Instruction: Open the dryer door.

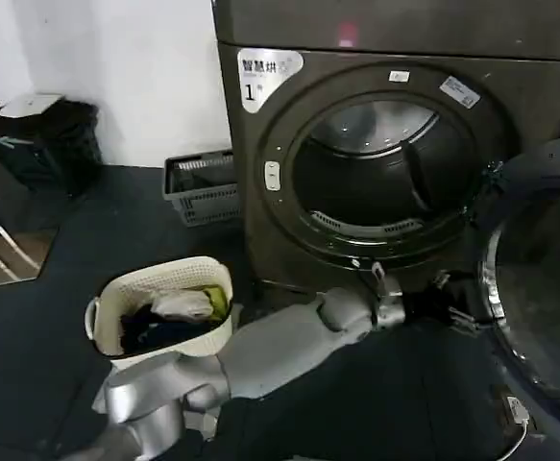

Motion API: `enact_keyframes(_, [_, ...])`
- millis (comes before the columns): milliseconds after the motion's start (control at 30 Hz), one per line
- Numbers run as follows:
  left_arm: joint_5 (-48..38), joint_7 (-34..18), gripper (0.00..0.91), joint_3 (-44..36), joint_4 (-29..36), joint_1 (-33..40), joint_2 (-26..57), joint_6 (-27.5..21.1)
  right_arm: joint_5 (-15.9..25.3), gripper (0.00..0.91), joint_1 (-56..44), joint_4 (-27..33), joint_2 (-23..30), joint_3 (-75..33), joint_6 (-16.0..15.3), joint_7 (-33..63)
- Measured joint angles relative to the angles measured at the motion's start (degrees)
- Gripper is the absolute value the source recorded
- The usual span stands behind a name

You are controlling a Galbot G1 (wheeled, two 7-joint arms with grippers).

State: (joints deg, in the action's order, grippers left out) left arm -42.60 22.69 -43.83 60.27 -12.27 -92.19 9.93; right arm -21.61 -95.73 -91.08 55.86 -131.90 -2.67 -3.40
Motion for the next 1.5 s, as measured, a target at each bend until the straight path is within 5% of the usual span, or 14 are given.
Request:
enact_keyframes(467, [1.01,-0.37,0.907,0.98,-3.58,-0.22,0.0,0.69,0.39,0.907,-0.76,-0.3,0.38,-0.46,-0.47,0.01])
enact_keyframes(667, [0.7,-0.48,0.907,0.76,-2.21,-0.99,0.0,4.23,0.38,0.907,-0.66,-0.37,0.61,-0.09,-0.47,0.0])
enact_keyframes(1100, [-0.43,-4.42,0.907,2.13,0.13,-2.53,0.0,19.76,0.5,0.907,-0.57,-0.48,0.44,0.28,-0.4,-0.18])
enact_keyframes(1500, [0.41,-6.16,0.907,4.59,6.77,-3.13,0.0,24.26,0.75,0.907,-0.73,-0.22,-0.46,0.27,-0.2,-0.35])
